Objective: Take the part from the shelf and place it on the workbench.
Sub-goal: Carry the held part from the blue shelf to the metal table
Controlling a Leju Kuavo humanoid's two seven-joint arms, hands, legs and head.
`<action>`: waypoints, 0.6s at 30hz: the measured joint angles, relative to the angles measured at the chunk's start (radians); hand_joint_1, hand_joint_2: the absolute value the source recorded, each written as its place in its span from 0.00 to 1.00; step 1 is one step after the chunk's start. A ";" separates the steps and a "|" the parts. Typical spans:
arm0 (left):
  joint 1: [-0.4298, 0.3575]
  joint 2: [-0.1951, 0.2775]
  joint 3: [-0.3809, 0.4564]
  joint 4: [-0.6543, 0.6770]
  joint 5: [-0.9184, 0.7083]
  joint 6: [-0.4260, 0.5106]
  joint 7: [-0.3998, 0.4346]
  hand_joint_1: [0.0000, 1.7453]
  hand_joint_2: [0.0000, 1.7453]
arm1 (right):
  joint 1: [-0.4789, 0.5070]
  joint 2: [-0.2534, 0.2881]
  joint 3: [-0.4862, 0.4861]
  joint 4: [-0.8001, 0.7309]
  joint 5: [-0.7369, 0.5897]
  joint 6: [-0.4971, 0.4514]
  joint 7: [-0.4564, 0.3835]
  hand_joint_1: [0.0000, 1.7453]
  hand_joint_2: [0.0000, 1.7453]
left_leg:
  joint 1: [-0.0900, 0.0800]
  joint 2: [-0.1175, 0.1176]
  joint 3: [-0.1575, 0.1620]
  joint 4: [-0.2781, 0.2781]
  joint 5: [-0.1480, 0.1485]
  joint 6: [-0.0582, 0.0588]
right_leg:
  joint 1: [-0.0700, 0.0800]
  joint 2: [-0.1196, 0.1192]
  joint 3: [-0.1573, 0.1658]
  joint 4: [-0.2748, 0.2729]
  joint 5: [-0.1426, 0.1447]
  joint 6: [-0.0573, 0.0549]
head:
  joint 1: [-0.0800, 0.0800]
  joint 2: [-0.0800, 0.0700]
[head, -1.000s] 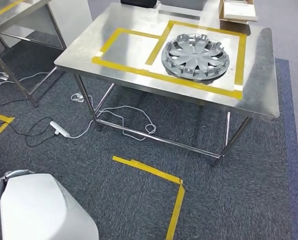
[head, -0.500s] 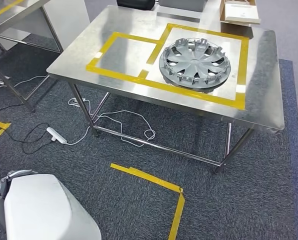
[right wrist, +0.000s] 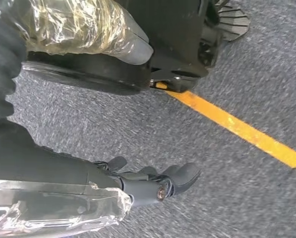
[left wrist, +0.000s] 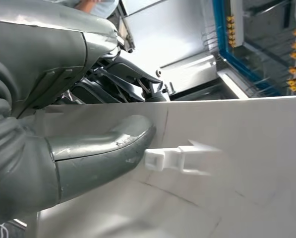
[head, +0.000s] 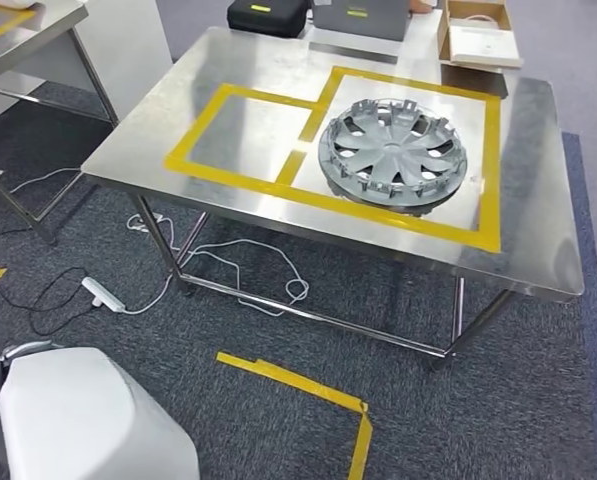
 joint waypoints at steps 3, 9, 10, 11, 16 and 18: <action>-0.002 0.000 -0.003 0.000 0.003 0.000 -0.001 1.00 1.00 | 0.001 -0.001 0.004 0.003 -0.003 -0.001 -0.004 0.00 1.00 | 0.000 0.000 0.031 -0.003 -0.018 0.017 | -0.001 -0.002 -0.106 0.162 -0.037 0.007 | 0.004 0.000; -0.005 0.002 -0.003 0.000 0.007 0.000 -0.001 1.00 1.00 | 0.002 -0.001 0.007 0.007 -0.006 -0.001 -0.006 0.00 1.00 | -0.010 -0.003 0.105 -0.004 -0.082 0.019 | 0.003 -0.002 -0.216 0.122 -0.011 -0.005 | 0.004 0.000; -0.006 0.002 -0.003 0.001 0.007 0.000 -0.001 1.00 1.00 | 0.002 -0.001 0.007 0.009 -0.006 -0.001 -0.006 0.00 1.00 | -0.011 -0.004 0.118 -0.003 -0.093 0.016 | 0.006 -0.003 -0.212 0.078 0.039 -0.012 | 0.002 0.000; -0.007 0.003 -0.004 0.001 0.008 0.000 0.000 1.00 1.00 | 0.002 -0.001 0.007 0.011 -0.006 -0.001 -0.006 0.00 1.00 | -0.012 -0.006 0.126 -0.003 -0.103 0.011 | 0.010 -0.004 -0.207 0.049 0.078 -0.019 | 0.001 0.000; -0.012 0.005 -0.005 0.002 0.008 0.000 0.000 1.00 1.00 | 0.001 -0.001 0.008 0.014 -0.008 -0.001 -0.006 0.00 1.00 | -0.011 -0.006 0.139 0.052 -0.112 -0.016 | 0.009 -0.003 -0.149 0.009 0.098 -0.043 | -0.002 0.000; -0.015 0.006 -0.005 0.002 0.009 0.000 0.000 1.00 1.00 | 0.001 -0.001 0.008 0.014 -0.008 -0.001 -0.006 0.00 1.00 | -0.009 -0.004 0.089 0.139 -0.149 -0.025 | 0.004 -0.004 -0.129 0.000 0.092 -0.048 | -0.008 0.000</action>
